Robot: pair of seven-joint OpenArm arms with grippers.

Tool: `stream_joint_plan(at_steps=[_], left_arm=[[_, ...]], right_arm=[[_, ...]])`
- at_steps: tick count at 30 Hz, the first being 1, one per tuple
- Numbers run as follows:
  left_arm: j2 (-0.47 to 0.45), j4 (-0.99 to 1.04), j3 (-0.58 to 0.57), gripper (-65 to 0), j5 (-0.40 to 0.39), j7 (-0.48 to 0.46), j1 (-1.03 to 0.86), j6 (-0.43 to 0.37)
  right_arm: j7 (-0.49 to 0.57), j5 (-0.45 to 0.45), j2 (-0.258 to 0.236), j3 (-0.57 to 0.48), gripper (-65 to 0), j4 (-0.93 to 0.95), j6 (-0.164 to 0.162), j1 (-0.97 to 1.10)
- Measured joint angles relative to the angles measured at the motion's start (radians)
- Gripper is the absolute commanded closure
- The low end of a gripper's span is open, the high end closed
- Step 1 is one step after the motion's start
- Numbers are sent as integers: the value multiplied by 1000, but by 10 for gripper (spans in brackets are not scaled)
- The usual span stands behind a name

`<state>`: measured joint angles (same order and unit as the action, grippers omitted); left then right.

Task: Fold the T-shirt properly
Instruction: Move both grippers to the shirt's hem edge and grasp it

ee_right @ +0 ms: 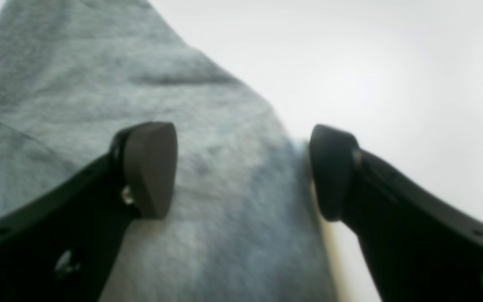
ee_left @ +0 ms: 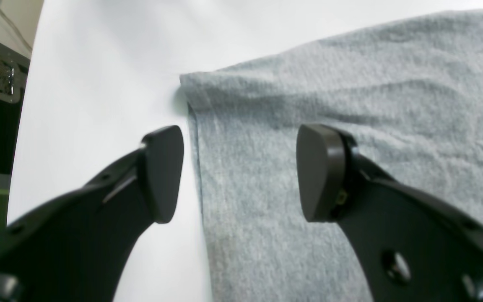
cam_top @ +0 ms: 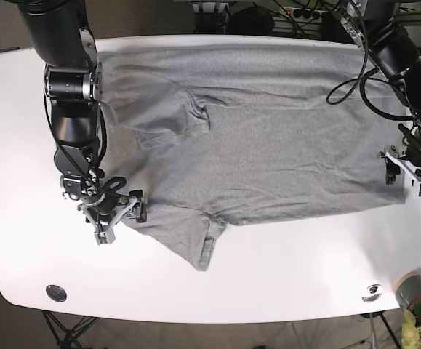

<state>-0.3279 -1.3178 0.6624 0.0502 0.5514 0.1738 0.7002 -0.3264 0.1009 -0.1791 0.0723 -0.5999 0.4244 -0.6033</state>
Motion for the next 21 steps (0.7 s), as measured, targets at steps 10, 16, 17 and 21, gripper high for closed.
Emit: stream_joint_plan(at_steps=[10, 16, 17, 21], left_arm=[[-42, 55, -6, -419, -6, -9, 8, -85], [-96, 208, -39, -601, 9, 2, 104, -297], [-108, 238, -51, -624, -6, -4, 122, -319], [-141, 367, -90, -633, -13, -53, 209, -433]], right_arm=[[28, 8, 39, -41, -220, 8, -32, 1], [27, 11, 55, -45, -33, 12, -47, 3], [27, 11, 54, -45, -21, 13, -59, 3], [27, 12, 48, -45, -22, 13, -67, 3]])
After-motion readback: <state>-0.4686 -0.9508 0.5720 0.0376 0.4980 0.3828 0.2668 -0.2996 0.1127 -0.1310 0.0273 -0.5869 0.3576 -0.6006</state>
